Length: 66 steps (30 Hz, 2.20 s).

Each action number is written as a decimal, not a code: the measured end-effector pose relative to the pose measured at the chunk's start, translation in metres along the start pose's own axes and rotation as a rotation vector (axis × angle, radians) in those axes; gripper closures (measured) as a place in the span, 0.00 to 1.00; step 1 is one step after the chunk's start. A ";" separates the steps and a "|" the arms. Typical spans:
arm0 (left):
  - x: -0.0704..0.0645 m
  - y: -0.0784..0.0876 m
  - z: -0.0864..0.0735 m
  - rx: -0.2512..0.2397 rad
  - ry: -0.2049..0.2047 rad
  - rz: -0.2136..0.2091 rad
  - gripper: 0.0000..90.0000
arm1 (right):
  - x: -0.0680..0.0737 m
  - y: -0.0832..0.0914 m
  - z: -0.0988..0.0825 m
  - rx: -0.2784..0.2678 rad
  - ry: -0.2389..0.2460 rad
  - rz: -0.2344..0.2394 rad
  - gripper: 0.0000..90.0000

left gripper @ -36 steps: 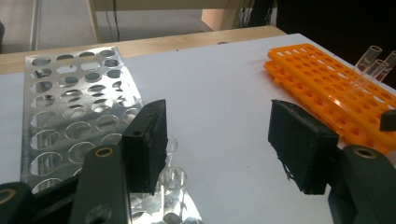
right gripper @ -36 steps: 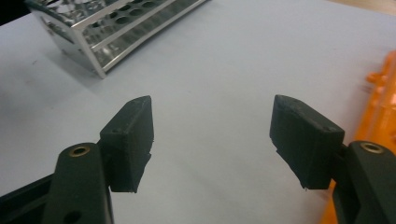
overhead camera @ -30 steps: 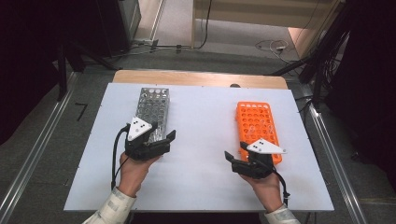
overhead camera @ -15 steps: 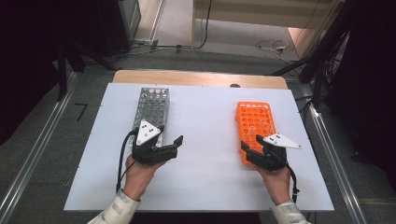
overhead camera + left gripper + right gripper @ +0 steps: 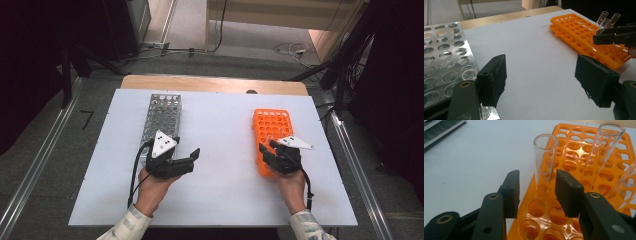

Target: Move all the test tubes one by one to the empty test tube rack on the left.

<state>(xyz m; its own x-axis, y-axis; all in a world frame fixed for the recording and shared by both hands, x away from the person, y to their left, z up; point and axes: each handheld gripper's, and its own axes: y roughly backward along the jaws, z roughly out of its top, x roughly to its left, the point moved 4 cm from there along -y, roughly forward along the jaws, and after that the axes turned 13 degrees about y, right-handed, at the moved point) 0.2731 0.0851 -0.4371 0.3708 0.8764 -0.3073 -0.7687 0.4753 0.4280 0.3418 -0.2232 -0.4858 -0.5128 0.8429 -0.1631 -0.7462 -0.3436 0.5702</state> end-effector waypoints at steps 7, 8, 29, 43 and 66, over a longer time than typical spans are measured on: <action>-0.002 -0.002 -0.002 0.007 -0.005 -0.002 0.28 | -0.001 -0.006 0.000 0.031 -0.012 -0.015 0.69; -0.002 -0.002 -0.002 0.008 -0.006 -0.002 0.28 | -0.002 -0.007 0.000 0.031 -0.008 -0.013 0.71; -0.004 -0.003 -0.003 0.016 -0.007 -0.003 0.24 | -0.006 0.027 0.023 -0.039 0.027 -0.079 0.81; -0.011 -0.001 -0.002 0.010 -0.016 -0.022 0.22 | 0.024 0.040 0.035 -0.065 0.068 0.051 0.81; -0.039 -0.002 -0.006 0.035 -0.045 -0.121 0.26 | 0.104 0.020 0.033 -0.032 0.209 0.276 0.81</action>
<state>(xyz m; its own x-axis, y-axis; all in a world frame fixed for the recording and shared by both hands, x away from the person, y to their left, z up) 0.2567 0.0497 -0.4309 0.4836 0.8146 -0.3203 -0.6985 0.5797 0.4197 0.2873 -0.1288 -0.4644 -0.7706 0.6144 -0.1694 -0.5783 -0.5625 0.5908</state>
